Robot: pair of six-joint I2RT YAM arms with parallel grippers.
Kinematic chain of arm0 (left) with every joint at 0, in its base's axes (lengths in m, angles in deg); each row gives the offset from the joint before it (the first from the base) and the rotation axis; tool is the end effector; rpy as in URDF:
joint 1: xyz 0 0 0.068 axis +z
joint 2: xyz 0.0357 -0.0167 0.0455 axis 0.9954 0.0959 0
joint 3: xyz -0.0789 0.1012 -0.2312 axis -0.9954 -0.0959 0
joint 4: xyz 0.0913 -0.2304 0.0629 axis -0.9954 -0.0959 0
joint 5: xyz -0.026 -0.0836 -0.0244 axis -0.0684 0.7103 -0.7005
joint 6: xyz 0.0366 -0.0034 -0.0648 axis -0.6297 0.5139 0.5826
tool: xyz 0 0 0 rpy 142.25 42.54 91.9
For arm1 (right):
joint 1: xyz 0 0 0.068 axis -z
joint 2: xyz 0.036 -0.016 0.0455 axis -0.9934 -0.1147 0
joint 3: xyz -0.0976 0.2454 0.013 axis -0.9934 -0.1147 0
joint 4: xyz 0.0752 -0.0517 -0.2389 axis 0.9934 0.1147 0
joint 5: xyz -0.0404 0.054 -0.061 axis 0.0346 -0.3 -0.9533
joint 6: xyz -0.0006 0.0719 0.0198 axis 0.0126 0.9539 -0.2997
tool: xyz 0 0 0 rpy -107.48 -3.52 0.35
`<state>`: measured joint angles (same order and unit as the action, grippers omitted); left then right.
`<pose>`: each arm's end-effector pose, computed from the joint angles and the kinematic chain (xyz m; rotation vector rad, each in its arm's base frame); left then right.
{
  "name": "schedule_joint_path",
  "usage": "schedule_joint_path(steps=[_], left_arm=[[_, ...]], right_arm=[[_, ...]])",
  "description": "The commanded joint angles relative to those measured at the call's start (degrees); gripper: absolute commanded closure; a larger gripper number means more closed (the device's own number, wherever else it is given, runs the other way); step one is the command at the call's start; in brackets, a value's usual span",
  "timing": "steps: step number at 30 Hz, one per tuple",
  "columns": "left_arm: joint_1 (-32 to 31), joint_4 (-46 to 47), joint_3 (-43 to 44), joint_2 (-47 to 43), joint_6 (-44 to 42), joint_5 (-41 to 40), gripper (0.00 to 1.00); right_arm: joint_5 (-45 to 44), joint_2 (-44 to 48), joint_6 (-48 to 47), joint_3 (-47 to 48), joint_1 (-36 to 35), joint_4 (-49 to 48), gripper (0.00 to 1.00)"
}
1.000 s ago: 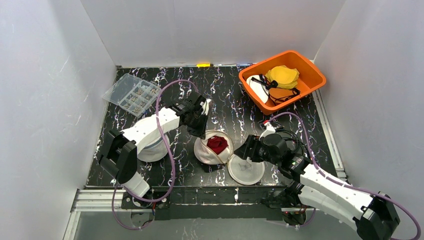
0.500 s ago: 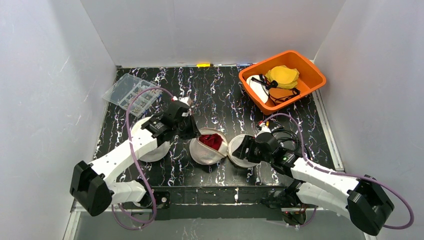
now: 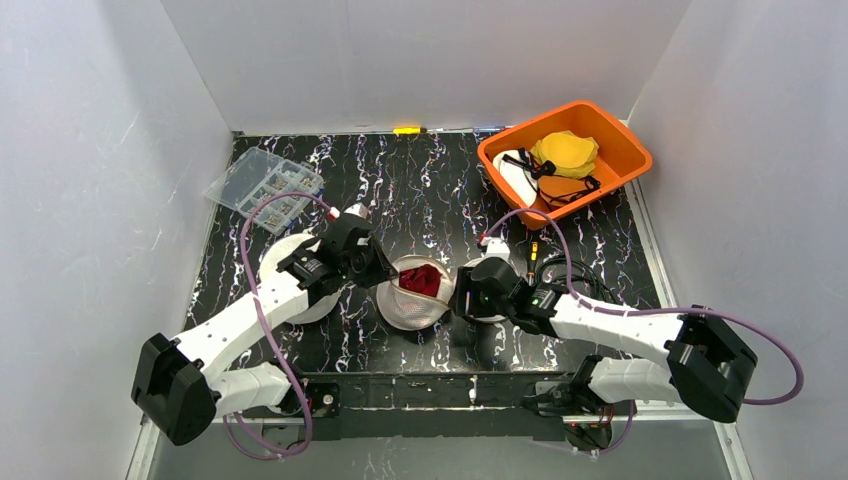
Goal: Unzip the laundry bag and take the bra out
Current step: Pick up the bra from the laundry bag.
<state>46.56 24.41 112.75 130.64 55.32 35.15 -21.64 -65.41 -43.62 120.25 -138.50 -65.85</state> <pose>0.2108 -0.1642 0.2471 -0.2953 2.3716 -0.8042 0.1596 0.2009 0.1727 -0.0738 2.3476 0.6112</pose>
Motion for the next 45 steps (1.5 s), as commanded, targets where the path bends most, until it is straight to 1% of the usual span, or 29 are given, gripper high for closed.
schedule_joint_path(steps=[1,4,9,11,15,21,22,25,28,30,31,34,36,38,40,42,43,45], left_arm=[[-0.03,-0.60,-0.48,-3.33,-1.28,-1.07,1.00],[-0.03,-1.12,-0.33,-4.04,-2.77,-1.02,1.00],[-0.03,-2.36,-0.13,-4.92,-4.93,-2.10,1.00],[0.01,-2.96,-0.17,-4.79,-5.60,-2.24,1.00],[-0.01,-3.32,-0.70,-4.95,-6.24,-2.22,1.00],[-0.03,-3.65,-0.87,-5.86,-7.14,-2.34,1.00],[-0.04,-3.86,-0.76,-5.88,-7.31,-2.34,1.00],[-0.04,-4.16,-0.43,-5.88,-7.77,-2.43,1.00],[-0.02,-4.44,-0.18,-6.04,-8.16,-2.81,1.00],[-0.04,-4.59,0.02,-6.22,-8.41,-2.99,1.00],[-0.01,-4.48,0.23,-6.23,-8.53,-3.04,1.00],[-0.04,-4.38,1.82,-5.58,-9.01,-2.61,1.00],[-0.04,-4.28,4.06,-4.49,-9.65,-2.08,1.00],[-0.03,-4.24,7.91,-3.35,-10.80,-1.63,1.00],[-0.04,-3.85,12.72,-2.55,-12.23,-0.78,1.00],[-0.03,-2.75,13.69,-2.43,-13.40,-0.26,1.00],[-0.03,-1.23,12.39,-2.57,-13.86,-0.09,1.00],[-0.03,3.07,7.07,-2.37,-14.13,-0.01,1.00]], right_arm=[[-5.21,-0.08,-1.25,2.42,-1.30,-0.58,0.32],[-5.88,0.74,0.37,1.92,-1.32,-3.08,0.31],[-6.75,4.16,1.24,-0.30,-1.17,-11.21,0.31],[-4.96,3.46,0.68,0.19,-0.63,-13.23,0.31],[1.48,-1.55,1.43,1.76,1.27,-15.84,0.32],[3.31,-6.49,3.00,3.19,1.95,-16.94,0.41],[3.61,-6.89,3.06,3.37,1.94,-17.21,0.44],[4.05,-7.60,2.83,3.94,2.09,-17.60,0.63],[0.76,-5.30,0.53,4.36,2.02,-15.52,0.82],[-0.84,-2.55,-2.40,5.05,2.07,-13.65,0.96],[-2.32,-1.27,-4.04,6.06,2.08,-11.79,0.99],[-5.02,2.32,-10.60,11.13,2.05,-4.92,0.99],[-6.91,3.74,-15.62,17.32,1.93,0.76,0.99],[-9.27,4.02,-20.36,23.70,1.67,7.21,0.99],[-11.85,4.13,-23.83,27.41,0.90,10.98,0.99],[-14.05,4.75,-25.05,26.65,0.41,12.60,0.99],[-14.34,5.24,-24.44,24.42,0.46,12.05,0.99],[-14.07,6.46,-21.72,18.07,0.37,9.77,0.99]])
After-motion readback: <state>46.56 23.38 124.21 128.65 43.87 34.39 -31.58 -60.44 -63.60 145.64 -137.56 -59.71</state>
